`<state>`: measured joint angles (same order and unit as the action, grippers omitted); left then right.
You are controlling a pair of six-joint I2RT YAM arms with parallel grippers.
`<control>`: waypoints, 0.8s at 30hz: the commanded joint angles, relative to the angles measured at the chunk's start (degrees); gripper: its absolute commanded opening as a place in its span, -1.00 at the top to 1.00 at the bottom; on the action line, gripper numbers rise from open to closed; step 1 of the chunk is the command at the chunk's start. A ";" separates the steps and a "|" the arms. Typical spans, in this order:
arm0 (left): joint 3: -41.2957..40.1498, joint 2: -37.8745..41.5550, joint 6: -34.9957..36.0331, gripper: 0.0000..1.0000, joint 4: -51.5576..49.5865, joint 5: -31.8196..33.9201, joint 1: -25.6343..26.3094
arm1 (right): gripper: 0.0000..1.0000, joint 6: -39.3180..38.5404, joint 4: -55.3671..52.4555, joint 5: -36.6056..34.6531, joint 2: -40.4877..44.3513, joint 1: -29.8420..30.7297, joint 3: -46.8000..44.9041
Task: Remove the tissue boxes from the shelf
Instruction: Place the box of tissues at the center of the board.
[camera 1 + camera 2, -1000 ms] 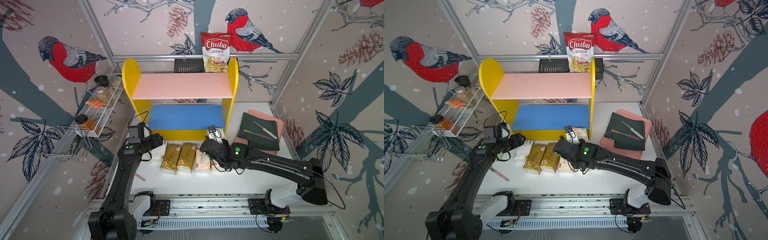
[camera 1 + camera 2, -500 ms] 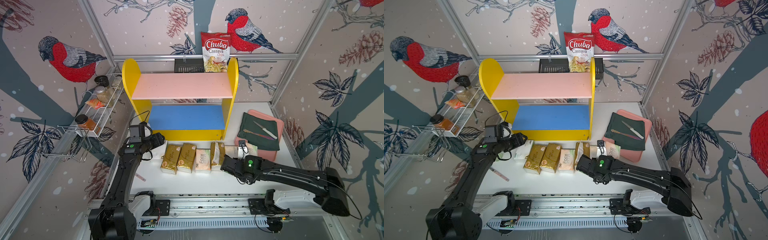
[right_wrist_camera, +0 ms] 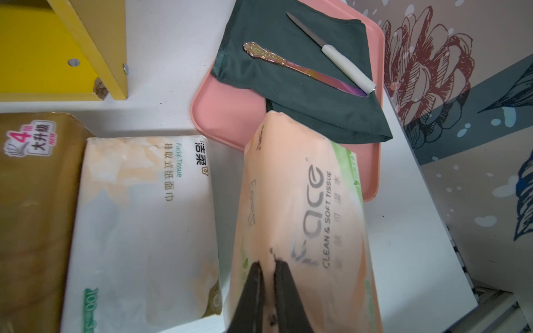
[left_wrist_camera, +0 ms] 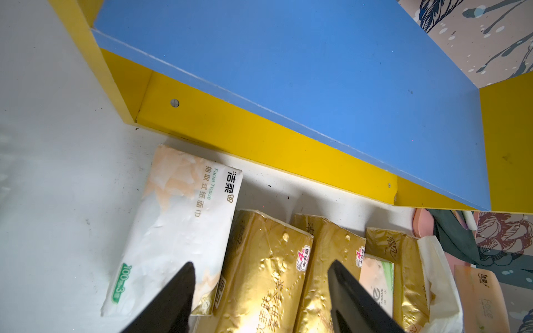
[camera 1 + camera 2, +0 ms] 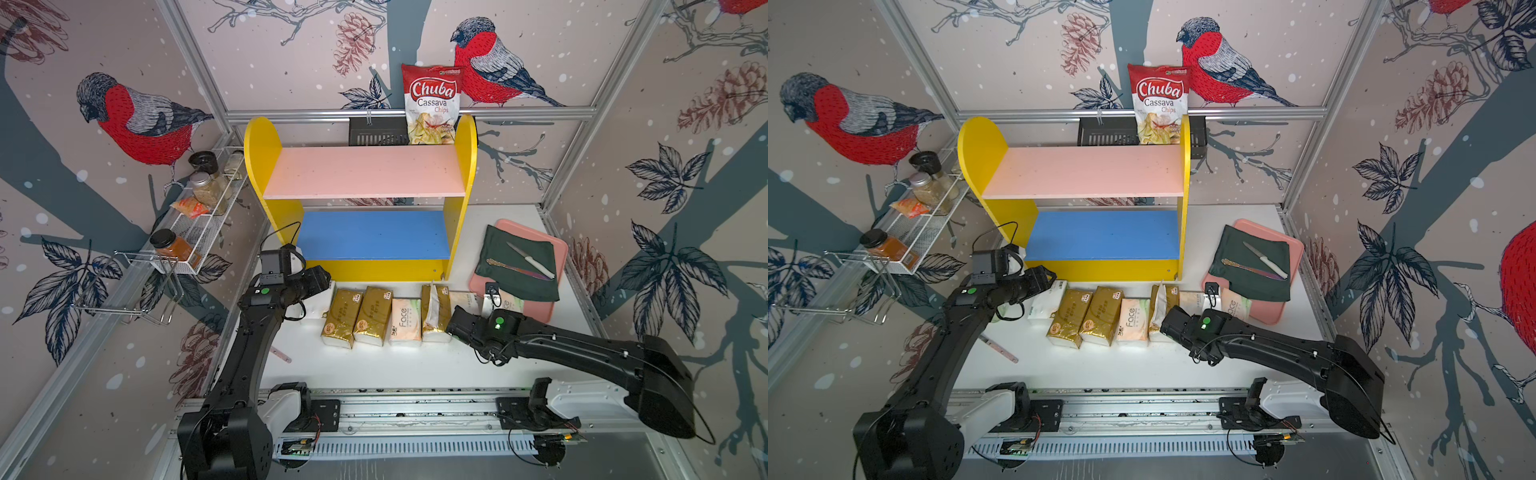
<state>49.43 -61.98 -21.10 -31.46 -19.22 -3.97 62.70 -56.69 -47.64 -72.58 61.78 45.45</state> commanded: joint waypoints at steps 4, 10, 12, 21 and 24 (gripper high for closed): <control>-0.21 -0.31 0.80 -0.46 1.23 0.11 0.09 | 1.00 -0.29 -1.44 0.19 -6.49 -0.24 0.95; -0.63 0.25 1.05 -0.46 0.88 0.42 0.10 | 0.21 -0.07 -1.02 1.16 -7.28 -0.25 1.13; -0.69 0.23 1.05 -0.46 0.70 0.41 0.09 | -0.14 -0.29 -0.64 1.50 -5.48 -0.34 1.46; -0.56 0.36 0.57 -0.47 0.67 0.13 0.09 | -1.00 -10.82 15.84 11.06 13.02 -17.89 -1.75; -0.71 0.85 0.61 -0.47 0.39 0.45 0.18 | -1.00 -13.74 23.72 19.06 22.01 -28.99 -6.86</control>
<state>48.77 -61.65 -20.95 -30.94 -19.16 -3.95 54.46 -43.44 -38.06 -55.92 38.96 41.45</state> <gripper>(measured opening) 0.734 0.998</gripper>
